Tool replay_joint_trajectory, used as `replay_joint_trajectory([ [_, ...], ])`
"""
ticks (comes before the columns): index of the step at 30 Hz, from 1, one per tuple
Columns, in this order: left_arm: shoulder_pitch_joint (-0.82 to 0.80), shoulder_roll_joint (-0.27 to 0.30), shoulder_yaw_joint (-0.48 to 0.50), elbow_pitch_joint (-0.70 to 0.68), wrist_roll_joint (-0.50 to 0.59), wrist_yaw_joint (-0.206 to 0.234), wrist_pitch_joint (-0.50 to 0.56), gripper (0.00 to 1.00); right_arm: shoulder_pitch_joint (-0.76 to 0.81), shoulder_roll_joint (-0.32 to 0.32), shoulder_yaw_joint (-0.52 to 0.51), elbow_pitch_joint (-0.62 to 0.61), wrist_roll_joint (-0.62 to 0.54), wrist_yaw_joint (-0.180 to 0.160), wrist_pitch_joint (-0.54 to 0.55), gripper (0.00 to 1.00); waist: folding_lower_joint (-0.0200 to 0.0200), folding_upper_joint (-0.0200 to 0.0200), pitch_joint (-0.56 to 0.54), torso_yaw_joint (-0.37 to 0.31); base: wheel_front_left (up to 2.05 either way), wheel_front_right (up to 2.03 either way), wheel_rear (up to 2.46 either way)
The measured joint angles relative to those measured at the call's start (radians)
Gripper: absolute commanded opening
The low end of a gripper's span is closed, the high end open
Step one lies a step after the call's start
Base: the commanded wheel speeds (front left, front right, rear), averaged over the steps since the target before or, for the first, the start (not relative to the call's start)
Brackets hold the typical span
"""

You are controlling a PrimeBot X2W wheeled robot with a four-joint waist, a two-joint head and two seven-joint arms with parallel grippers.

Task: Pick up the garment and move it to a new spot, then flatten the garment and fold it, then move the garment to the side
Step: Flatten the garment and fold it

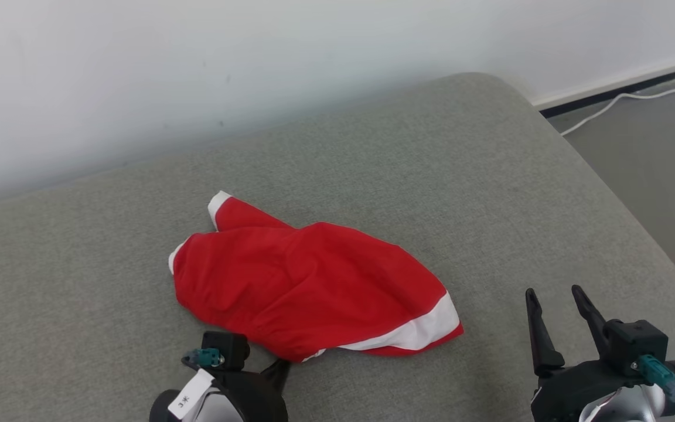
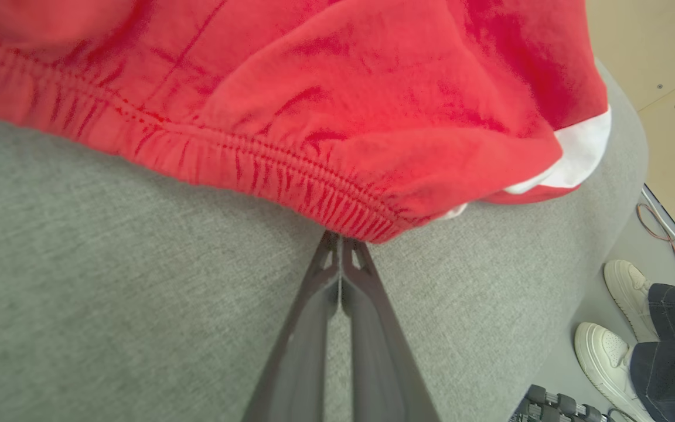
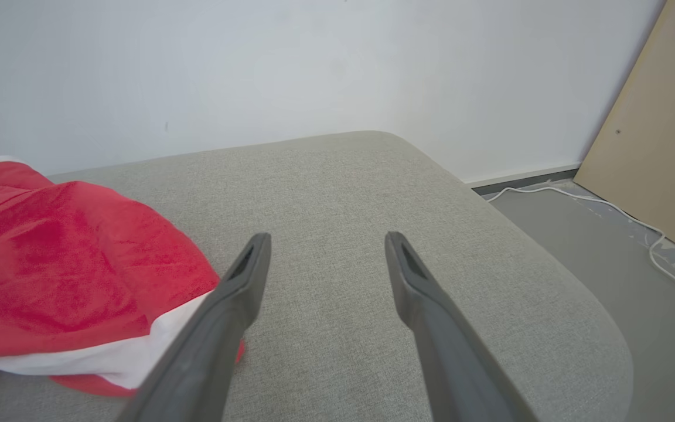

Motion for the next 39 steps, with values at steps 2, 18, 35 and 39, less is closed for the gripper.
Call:
replay_joint_trajectory([
  [2,0.000,-0.002,-0.015,0.011,0.000,-0.012,-0.001,0.47,0.000,0.002,0.009,0.009,0.000,0.000,0.000,1.00,0.0000,0.0000,-0.008,0.014,0.00,0.00,0.00],
  [18,0.012,-0.014,-0.011,0.045,-0.066,-0.026,-0.051,1.00,-0.004,0.006,0.043,0.013,-0.001,0.010,0.010,1.00,0.0000,-0.0001,-0.034,-0.005,0.00,0.00,0.00],
  [35,-0.024,-0.020,-0.070,0.050,-0.166,-0.042,-0.098,0.00,-0.003,-0.001,0.020,0.009,-0.001,0.009,0.010,1.00,0.0000,0.0000,-0.017,-0.007,0.00,0.00,0.00],
  [39,-0.032,-0.020,-0.070,0.053,-0.168,-0.043,-0.106,0.00,-0.001,-0.001,0.013,0.010,0.000,0.008,0.009,1.00,0.0000,0.0000,-0.023,0.009,0.00,0.00,0.00],
])
